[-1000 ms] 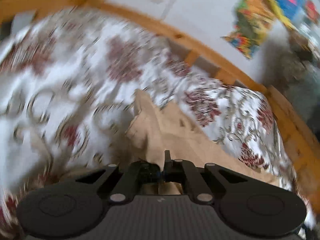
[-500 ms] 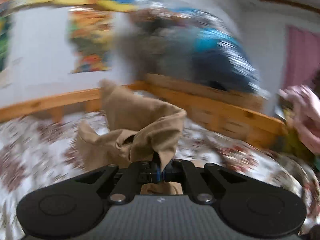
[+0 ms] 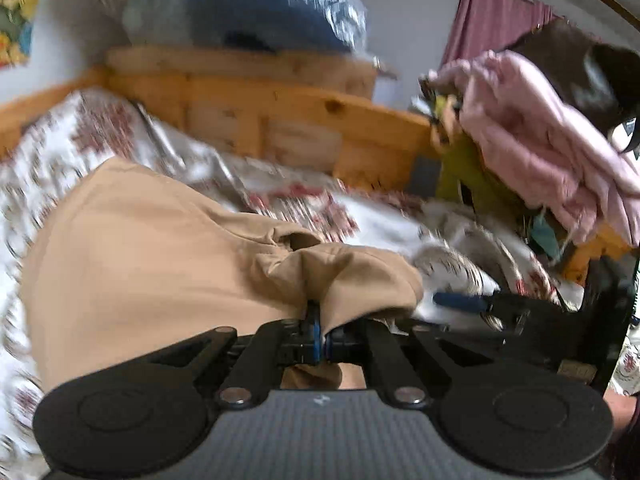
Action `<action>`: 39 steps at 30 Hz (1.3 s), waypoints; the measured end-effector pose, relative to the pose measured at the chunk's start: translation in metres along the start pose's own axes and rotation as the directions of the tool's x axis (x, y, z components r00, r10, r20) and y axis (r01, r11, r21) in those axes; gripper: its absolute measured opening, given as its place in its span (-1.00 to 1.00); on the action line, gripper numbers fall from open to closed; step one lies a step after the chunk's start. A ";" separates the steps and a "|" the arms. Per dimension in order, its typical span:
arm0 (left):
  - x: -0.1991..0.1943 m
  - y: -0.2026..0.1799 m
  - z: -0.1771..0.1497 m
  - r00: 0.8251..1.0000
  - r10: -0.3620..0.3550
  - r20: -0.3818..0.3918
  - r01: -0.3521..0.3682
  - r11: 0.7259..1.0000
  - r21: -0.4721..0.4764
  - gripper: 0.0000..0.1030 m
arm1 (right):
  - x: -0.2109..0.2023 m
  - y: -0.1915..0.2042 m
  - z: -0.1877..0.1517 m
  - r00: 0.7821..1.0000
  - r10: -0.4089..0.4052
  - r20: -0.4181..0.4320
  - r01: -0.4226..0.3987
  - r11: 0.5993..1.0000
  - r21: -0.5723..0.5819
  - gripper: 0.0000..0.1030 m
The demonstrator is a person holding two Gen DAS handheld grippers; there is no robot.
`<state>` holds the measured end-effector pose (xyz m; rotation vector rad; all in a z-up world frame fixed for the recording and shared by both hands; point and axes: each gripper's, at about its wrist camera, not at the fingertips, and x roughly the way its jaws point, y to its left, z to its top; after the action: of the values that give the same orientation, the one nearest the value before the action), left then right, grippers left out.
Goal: Fold large clothes
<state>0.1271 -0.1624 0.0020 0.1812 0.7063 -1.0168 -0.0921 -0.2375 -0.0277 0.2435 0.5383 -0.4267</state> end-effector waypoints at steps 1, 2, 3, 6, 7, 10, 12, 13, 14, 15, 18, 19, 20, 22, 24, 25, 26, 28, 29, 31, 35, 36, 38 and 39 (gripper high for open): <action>0.004 0.002 -0.005 1.000 -0.008 -0.015 0.008 1.000 -0.013 -0.98 | -0.002 -0.005 -0.001 1.000 -0.007 -0.006 0.007 1.000 0.015 0.34; 0.007 0.004 -0.009 1.000 -0.008 -0.023 0.008 1.000 -0.028 -0.98 | 0.000 -0.007 -0.002 1.000 -0.005 -0.017 0.006 0.999 0.033 0.34; 0.008 0.006 -0.011 1.000 -0.004 -0.024 0.003 0.999 -0.047 -0.98 | -0.002 -0.010 -0.003 1.000 0.009 -0.030 -0.007 0.998 0.055 0.34; -0.003 0.015 -0.010 1.000 -0.003 0.007 0.003 0.997 -0.083 -0.98 | -0.007 -0.011 -0.007 0.987 0.148 -0.069 -0.139 0.983 0.119 0.34; -0.004 0.016 -0.006 1.000 0.000 0.014 0.001 0.996 -0.086 -0.98 | -0.010 -0.006 -0.010 0.978 0.192 -0.084 -0.183 0.977 0.107 0.34; -0.012 0.018 0.000 1.000 0.004 0.025 -0.002 0.996 -0.091 -0.97 | -0.007 0.018 -0.014 0.968 0.231 -0.099 -0.232 0.973 0.009 0.34; -0.012 0.018 0.003 1.000 0.003 0.023 0.000 0.996 -0.095 -0.97 | 0.005 0.029 -0.011 0.964 0.244 -0.106 -0.247 0.969 -0.010 0.34; -0.012 0.018 0.003 1.000 0.002 0.021 0.000 0.995 -0.097 -0.97 | 0.013 0.034 -0.008 0.965 0.242 -0.101 -0.245 0.969 -0.014 0.34; -0.013 0.018 0.002 1.000 0.002 0.019 0.000 0.995 -0.100 -0.97 | 0.019 0.041 -0.004 0.967 0.237 -0.093 -0.240 0.971 -0.024 0.34; -0.013 0.018 0.002 1.000 0.002 0.018 0.000 0.995 -0.104 -0.97 | 0.027 0.045 -0.001 0.968 0.232 -0.093 -0.237 0.971 -0.040 0.34; -0.016 0.018 0.002 1.000 0.006 0.014 -0.004 0.995 -0.102 -0.97 | 0.048 0.059 0.009 0.982 0.176 -0.072 -0.184 0.975 -0.128 0.32; -0.016 0.017 0.003 1.000 0.007 0.013 -0.006 0.995 -0.097 -0.97 | 0.052 0.062 0.013 0.990 0.133 -0.046 -0.139 0.976 -0.170 0.31; -0.017 0.017 0.003 1.000 0.009 0.011 -0.008 0.996 -0.090 -0.97 | 0.055 0.060 0.016 0.995 0.099 -0.017 -0.100 0.974 -0.202 0.27; -0.017 0.014 0.004 1.000 0.012 0.006 -0.011 0.997 -0.070 -0.97 | 0.060 0.056 0.027 0.999 0.040 0.036 -0.031 0.973 -0.229 0.22; -0.016 0.012 0.004 1.000 0.012 0.003 -0.012 0.998 -0.057 -0.97 | 0.062 0.045 0.039 0.997 0.025 0.066 -0.011 0.979 -0.203 0.21; -0.015 0.011 0.003 1.000 0.009 0.000 -0.009 0.998 -0.055 -0.97 | 0.062 0.040 0.043 0.997 0.025 0.075 -0.010 0.982 -0.189 0.21; -0.014 0.011 0.002 1.000 0.005 -0.005 -0.005 0.999 -0.054 -0.97 | 0.063 0.036 0.045 0.997 0.018 0.081 -0.003 0.983 -0.184 0.22; -0.010 0.010 -0.001 1.000 -0.005 -0.020 0.004 0.998 -0.056 -0.97 | 0.066 0.032 0.044 0.997 0.017 0.077 -0.002 0.983 -0.181 0.22; -0.007 0.010 -0.003 0.999 -0.012 -0.032 0.011 0.998 -0.057 -0.97 | 0.068 0.032 0.042 0.997 0.017 0.071 -0.004 0.983 -0.181 0.22; 0.002 0.011 -0.009 0.997 -0.035 -0.067 0.030 0.997 -0.067 -0.96 | 0.070 0.030 0.037 0.998 0.010 0.067 0.002 0.984 -0.176 0.22; 0.029 0.015 -0.031 0.986 -0.082 -0.147 0.067 0.992 -0.106 -0.94 | 0.071 0.023 0.042 0.995 0.001 0.098 0.016 0.985 -0.174 0.24; 0.037 0.015 -0.037 0.982 -0.090 -0.167 0.073 0.991 -0.109 -0.93 | 0.072 0.022 0.045 0.994 -0.002 0.108 0.021 0.983 -0.181 0.27; 0.047 0.015 -0.046 0.978 -0.082 -0.194 0.064 0.993 -0.099 -0.93 | 0.077 0.018 0.047 0.996 0.005 0.094 0.014 0.980 -0.199 0.36; 0.048 0.014 -0.048 0.978 -0.078 -0.195 0.060 0.994 -0.096 -0.91 | 0.081 0.015 0.046 0.998 0.005 0.069 0.009 0.980 -0.199 0.36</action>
<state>0.1329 -0.1677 -0.0673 0.1827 0.9441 -1.0403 -0.0021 -0.2657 -0.0313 0.0354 0.5099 -0.3789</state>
